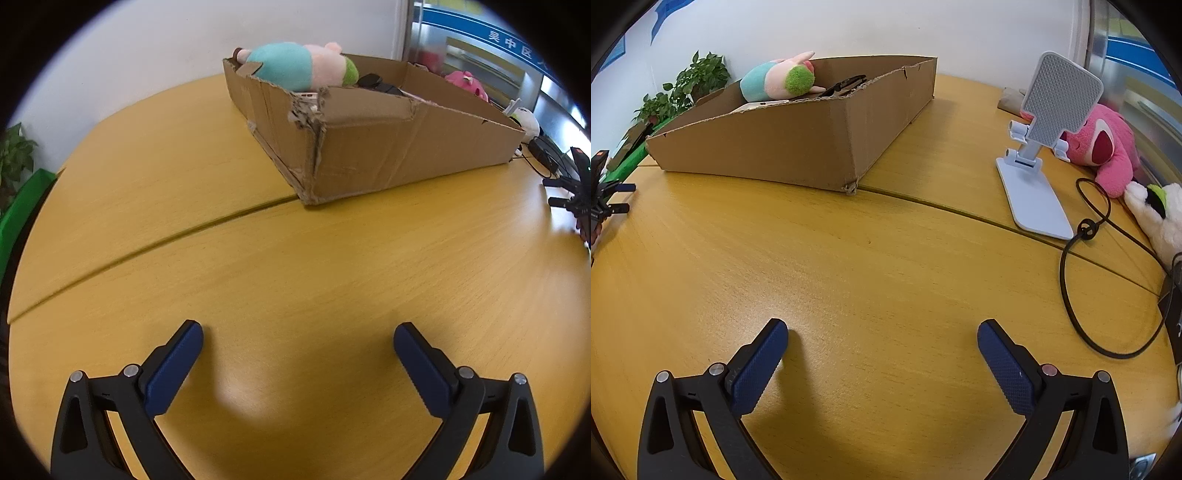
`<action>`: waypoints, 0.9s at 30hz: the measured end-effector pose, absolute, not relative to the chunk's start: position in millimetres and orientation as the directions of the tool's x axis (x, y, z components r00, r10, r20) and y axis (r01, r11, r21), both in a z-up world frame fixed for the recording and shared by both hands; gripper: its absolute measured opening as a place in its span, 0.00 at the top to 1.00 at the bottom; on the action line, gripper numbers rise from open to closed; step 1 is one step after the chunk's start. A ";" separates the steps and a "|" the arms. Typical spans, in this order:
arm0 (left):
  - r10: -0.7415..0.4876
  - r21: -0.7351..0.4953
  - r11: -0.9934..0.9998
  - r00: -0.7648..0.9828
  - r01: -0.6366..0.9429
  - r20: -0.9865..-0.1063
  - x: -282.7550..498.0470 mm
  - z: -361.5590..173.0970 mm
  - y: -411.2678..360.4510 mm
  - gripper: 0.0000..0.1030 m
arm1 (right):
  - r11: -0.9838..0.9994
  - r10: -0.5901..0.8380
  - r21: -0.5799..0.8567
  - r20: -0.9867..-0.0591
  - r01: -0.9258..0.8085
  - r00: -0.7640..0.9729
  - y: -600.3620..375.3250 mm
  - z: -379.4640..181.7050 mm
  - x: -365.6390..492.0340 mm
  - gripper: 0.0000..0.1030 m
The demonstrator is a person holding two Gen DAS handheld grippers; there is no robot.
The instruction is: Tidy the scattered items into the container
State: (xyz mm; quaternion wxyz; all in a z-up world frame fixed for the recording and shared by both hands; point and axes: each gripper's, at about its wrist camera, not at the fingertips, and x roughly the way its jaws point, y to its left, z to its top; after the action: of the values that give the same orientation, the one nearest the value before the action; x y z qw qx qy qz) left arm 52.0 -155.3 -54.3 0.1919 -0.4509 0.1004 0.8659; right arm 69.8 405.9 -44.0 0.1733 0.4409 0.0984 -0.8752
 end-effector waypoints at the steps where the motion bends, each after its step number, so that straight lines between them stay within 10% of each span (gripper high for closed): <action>1: 0.254 0.000 -0.900 -0.525 -0.435 -0.813 50.3 -54.9 -157.4 0.00 | -0.916 -0.223 -0.019 -0.805 0.400 -0.550 405.9 -43.6 67.9 0.00; 27: 0.275 0.000 -0.882 -0.515 -0.472 -0.812 38.8 -52.5 -165.3 0.00 | -0.912 -0.232 -0.016 -0.805 0.411 -0.547 403.8 -42.2 66.6 0.00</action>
State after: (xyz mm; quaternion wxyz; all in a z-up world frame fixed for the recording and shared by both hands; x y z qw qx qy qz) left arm 38.8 -165.3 -52.5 0.2165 -0.4423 0.1112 0.8632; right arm 66.6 403.8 -42.2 0.1839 0.4391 0.1018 -0.8735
